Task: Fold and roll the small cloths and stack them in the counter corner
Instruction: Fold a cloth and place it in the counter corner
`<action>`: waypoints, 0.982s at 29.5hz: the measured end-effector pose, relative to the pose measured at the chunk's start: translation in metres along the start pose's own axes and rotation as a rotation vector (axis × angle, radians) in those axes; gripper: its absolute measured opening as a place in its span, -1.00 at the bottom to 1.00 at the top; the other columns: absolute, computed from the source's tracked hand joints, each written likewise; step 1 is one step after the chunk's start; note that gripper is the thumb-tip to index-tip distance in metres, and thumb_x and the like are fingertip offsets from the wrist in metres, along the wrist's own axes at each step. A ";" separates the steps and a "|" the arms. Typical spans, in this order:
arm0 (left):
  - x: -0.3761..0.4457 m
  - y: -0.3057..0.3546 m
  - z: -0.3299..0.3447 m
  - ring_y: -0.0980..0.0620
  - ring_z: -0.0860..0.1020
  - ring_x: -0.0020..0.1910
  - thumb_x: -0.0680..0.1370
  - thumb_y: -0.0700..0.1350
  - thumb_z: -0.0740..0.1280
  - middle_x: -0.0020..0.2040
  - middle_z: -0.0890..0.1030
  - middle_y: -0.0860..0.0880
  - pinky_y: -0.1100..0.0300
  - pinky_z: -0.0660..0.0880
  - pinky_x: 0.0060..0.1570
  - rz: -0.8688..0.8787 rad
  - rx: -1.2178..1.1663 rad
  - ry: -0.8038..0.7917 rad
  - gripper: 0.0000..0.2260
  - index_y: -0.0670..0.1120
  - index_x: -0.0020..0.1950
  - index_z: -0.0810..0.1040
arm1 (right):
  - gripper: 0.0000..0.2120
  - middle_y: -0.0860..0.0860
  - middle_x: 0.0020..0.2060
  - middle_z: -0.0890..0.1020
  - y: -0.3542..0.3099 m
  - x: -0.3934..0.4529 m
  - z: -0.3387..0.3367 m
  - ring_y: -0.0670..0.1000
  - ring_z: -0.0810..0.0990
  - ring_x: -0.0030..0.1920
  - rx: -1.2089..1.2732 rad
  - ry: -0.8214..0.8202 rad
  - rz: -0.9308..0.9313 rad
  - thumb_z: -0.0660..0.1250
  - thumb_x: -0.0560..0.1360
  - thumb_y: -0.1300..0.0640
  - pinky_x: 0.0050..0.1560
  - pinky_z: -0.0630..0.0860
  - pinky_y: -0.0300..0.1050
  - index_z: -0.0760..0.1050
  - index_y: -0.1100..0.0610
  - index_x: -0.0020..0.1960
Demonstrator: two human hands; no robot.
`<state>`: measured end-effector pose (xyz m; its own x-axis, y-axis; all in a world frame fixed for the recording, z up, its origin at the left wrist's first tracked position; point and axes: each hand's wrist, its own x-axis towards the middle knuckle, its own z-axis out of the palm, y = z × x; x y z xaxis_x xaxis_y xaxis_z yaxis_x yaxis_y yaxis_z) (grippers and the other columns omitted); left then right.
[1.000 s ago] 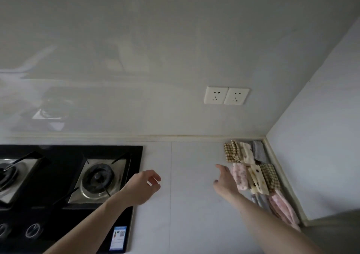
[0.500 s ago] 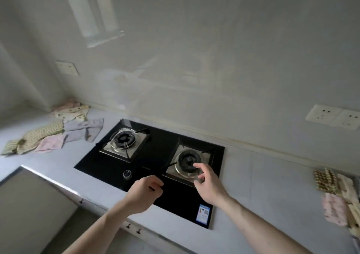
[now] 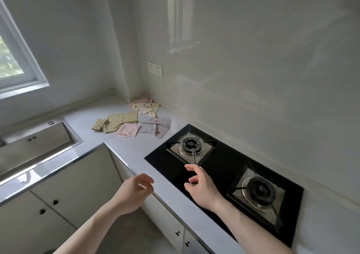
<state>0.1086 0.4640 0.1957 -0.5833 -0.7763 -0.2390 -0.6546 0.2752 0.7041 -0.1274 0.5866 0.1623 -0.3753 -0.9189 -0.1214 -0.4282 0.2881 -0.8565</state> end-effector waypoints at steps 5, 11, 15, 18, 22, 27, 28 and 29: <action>0.038 -0.046 -0.047 0.38 0.62 -0.11 0.58 -0.05 0.39 -0.11 0.70 0.27 0.46 0.47 -0.15 -0.068 -0.006 0.054 -0.90 0.14 0.06 0.63 | -0.48 -0.31 0.35 0.38 -0.024 0.076 0.042 -0.22 0.51 0.20 -0.013 -0.061 -0.021 0.36 0.54 0.07 0.19 0.59 -0.10 0.32 -0.24 0.43; 0.095 -0.082 -0.111 0.34 0.62 -0.08 0.56 -0.07 0.41 -0.06 0.69 0.21 0.48 0.44 -0.14 -0.132 -0.003 0.140 -0.88 0.14 0.05 0.64 | -0.49 -0.26 0.35 0.39 -0.056 0.162 0.082 -0.25 0.49 0.19 -0.031 -0.137 -0.042 0.35 0.57 0.07 0.11 0.55 -0.26 0.31 -0.16 0.47; 0.134 -0.109 -0.141 0.30 0.64 -0.04 0.56 -0.05 0.42 -0.02 0.69 0.21 0.39 0.50 -0.05 -0.152 -0.007 0.151 -0.88 0.18 0.04 0.62 | -0.49 -0.24 0.37 0.39 -0.076 0.218 0.104 -0.23 0.49 0.21 -0.051 -0.166 -0.043 0.36 0.57 0.08 0.02 0.46 -0.37 0.32 -0.15 0.47; 0.160 -0.127 -0.153 0.31 0.62 -0.05 0.55 -0.06 0.41 -0.02 0.68 0.19 0.45 0.47 -0.09 -0.152 0.023 0.114 -0.84 0.22 0.01 0.58 | -0.49 -0.24 0.34 0.39 -0.083 0.249 0.120 -0.22 0.49 0.19 -0.057 -0.176 -0.043 0.38 0.56 0.09 -0.05 0.47 -0.40 0.33 -0.15 0.46; 0.209 -0.156 -0.174 0.25 0.62 -0.02 0.55 -0.05 0.42 0.05 0.66 0.18 0.41 0.49 -0.04 -0.144 0.019 0.064 -0.84 0.18 0.07 0.58 | -0.48 -0.24 0.34 0.37 -0.088 0.287 0.140 -0.19 0.48 0.21 -0.071 -0.168 0.003 0.37 0.58 0.11 0.09 0.49 -0.32 0.31 -0.14 0.48; 0.285 -0.189 -0.192 0.23 0.62 -0.01 0.55 -0.03 0.41 0.18 0.57 0.12 0.33 0.51 -0.06 -0.066 0.023 -0.090 -0.80 0.11 0.17 0.60 | -0.52 -0.23 0.32 0.39 -0.082 0.328 0.171 -0.22 0.46 0.19 -0.113 -0.116 0.095 0.36 0.56 0.09 0.24 0.48 -0.22 0.34 -0.15 0.43; 0.300 -0.194 -0.196 0.21 0.63 0.01 0.56 -0.02 0.40 0.22 0.53 0.10 0.34 0.50 -0.09 -0.040 0.022 -0.126 -0.80 0.10 0.18 0.59 | -0.53 -0.24 0.32 0.39 -0.080 0.336 0.178 -0.23 0.46 0.19 -0.114 -0.097 0.121 0.35 0.57 0.08 0.24 0.48 -0.21 0.34 -0.16 0.42; 0.316 -0.201 -0.201 0.19 0.62 0.04 0.57 -0.01 0.39 0.24 0.50 0.09 0.35 0.49 -0.09 -0.012 0.031 -0.157 -0.81 0.10 0.18 0.59 | -0.53 -0.24 0.31 0.38 -0.079 0.343 0.187 -0.24 0.45 0.19 -0.113 -0.070 0.146 0.35 0.57 0.08 0.23 0.48 -0.22 0.34 -0.16 0.42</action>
<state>0.1522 0.0498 0.1133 -0.6417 -0.6822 -0.3504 -0.6751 0.2857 0.6802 -0.0686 0.1984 0.0951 -0.3835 -0.8807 -0.2782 -0.4646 0.4442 -0.7660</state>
